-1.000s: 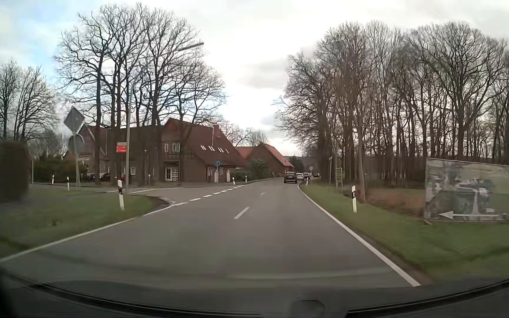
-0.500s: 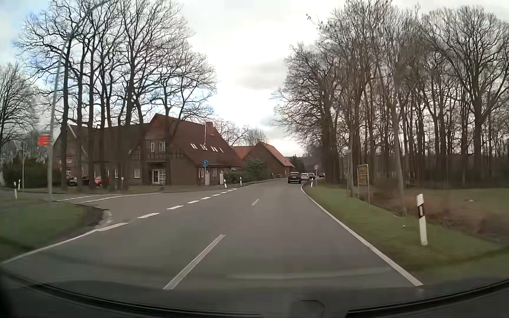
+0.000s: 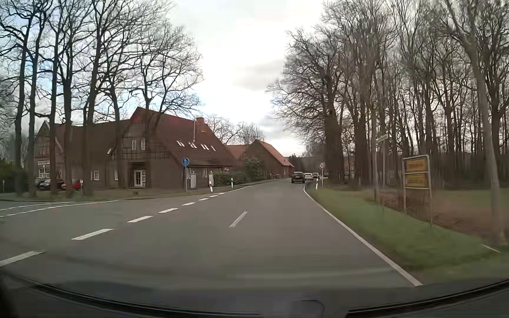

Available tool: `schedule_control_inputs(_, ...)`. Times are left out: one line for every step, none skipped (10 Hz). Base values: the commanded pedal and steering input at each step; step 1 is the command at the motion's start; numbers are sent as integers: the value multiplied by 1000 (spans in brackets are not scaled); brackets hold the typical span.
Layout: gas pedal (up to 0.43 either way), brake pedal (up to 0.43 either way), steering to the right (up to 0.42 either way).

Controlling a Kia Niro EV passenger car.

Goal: Follow the waypoints while adhering to traffic rules and regulations

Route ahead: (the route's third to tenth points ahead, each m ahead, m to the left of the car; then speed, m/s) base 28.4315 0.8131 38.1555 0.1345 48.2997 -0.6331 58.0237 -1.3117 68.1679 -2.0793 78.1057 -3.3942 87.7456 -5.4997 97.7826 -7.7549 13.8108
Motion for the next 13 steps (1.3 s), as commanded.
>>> schedule_control_inputs(150,0,11)
schedule_control_inputs(150,0,11)
schedule_control_inputs(150,0,11)
schedule_control_inputs(150,0,11)
schedule_control_inputs(150,0,10)
schedule_control_inputs(150,0,10)
schedule_control_inputs(150,0,10)
schedule_control_inputs(150,0,9)
schedule_control_inputs(157,0,10)
schedule_control_inputs(157,0,11)
schedule_control_inputs(157,0,12)
schedule_control_inputs(150,0,12)
schedule_control_inputs(150,0,12)
